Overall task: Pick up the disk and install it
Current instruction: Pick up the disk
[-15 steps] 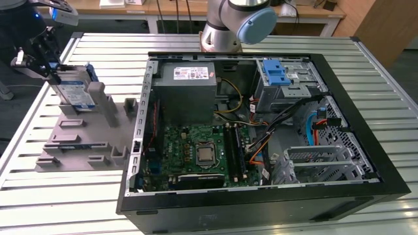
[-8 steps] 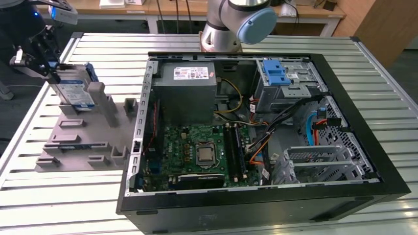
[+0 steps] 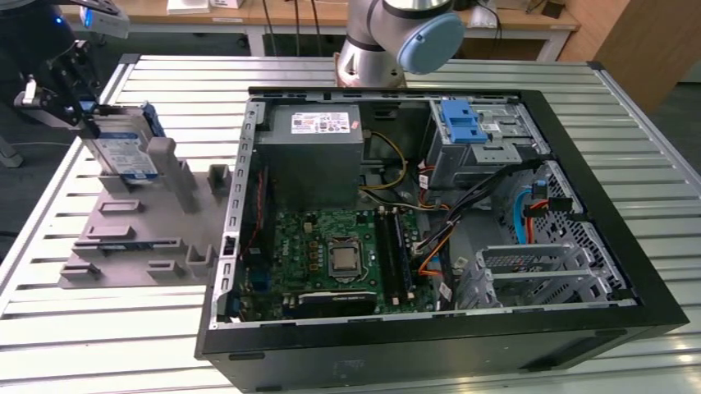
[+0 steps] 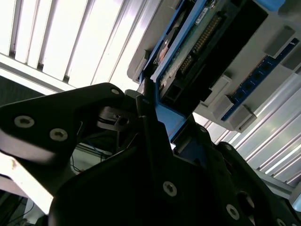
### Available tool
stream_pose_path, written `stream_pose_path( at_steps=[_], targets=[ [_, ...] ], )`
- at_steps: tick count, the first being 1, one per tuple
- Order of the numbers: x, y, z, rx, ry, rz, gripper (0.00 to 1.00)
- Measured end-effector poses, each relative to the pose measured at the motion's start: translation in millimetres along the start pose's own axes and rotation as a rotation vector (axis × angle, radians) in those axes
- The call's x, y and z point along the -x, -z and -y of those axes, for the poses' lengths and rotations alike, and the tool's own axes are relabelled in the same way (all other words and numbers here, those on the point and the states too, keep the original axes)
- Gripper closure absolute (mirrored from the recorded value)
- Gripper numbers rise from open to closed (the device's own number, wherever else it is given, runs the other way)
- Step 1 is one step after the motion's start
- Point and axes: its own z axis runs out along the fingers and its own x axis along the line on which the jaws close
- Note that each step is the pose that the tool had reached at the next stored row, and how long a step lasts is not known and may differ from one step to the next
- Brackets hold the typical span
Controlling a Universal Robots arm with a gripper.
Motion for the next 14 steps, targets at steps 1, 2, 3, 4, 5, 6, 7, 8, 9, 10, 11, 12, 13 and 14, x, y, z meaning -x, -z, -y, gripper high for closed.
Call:
stream_pose_path(
  at_steps=[1, 2, 3, 4, 5, 6, 7, 8, 9, 10, 11, 12, 13, 14],
  targets=[
    [0.0, 1.1, -0.1, 0.0008, 0.0, -0.0004, 0.63],
    [0.0, 1.6, -0.1, 0.0004, 0.0, -0.0002, 0.63],
    [0.0, 2.1, 0.0, 0.0, 0.0, 0.0, 0.63],
    [0.0, 2.7, -0.1, 0.0002, 0.0, -0.0001, 0.63],
    [0.0, 3.3, -0.1, 0.0, 0.0, 0.0, 0.63],
    [0.0, 3.3, 0.0, -0.0002, 0.0, 0.0001, 0.63],
    [0.1, 3.5, -0.1, 0.0002, 0.0, -0.0001, 0.63],
    [0.1, 3.5, -0.1, 0.0, 0.0, 0.0, 0.63],
    [0.0, 3.5, -0.1, 0.0, 0.0, 0.0, 0.63],
    [0.0, 3.6, -0.1, 0.0, 0.0, 0.0, 0.63],
    [0.1, 4.1, -0.1, 0.0003, 0.0, -0.0001, 0.63],
    [0.1, 4.8, -0.1, 0.0005, 0.0, -0.0003, 0.63],
    [0.1, 5.4, -0.1, 0.0002, 0.0, -0.0001, 0.63],
    [0.1, 6.1, -0.1, 0.0001, 0.0, -0.0001, 0.63]
  ],
)
